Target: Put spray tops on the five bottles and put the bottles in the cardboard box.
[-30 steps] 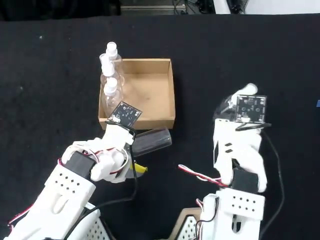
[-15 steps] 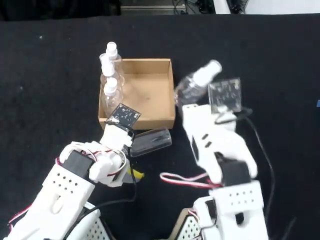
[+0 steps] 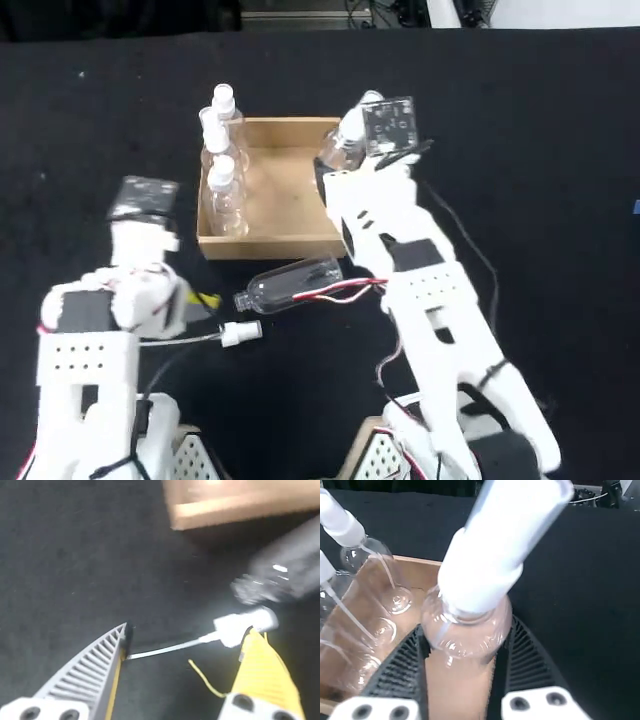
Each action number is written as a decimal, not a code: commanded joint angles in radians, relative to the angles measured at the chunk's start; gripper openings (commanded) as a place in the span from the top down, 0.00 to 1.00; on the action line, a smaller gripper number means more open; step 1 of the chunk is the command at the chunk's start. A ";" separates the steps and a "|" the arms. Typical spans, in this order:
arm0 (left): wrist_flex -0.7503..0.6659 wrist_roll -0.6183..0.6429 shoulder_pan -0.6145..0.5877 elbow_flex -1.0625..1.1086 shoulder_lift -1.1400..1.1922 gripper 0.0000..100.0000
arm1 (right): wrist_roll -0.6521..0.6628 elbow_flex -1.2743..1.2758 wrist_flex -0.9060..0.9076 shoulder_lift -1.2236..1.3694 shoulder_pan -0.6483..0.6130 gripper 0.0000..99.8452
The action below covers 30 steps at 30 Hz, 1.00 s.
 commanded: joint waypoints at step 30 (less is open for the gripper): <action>-0.353 0.181 -0.308 0.259 -0.020 0.67 | 0.166 -0.355 -0.324 0.539 -0.049 0.98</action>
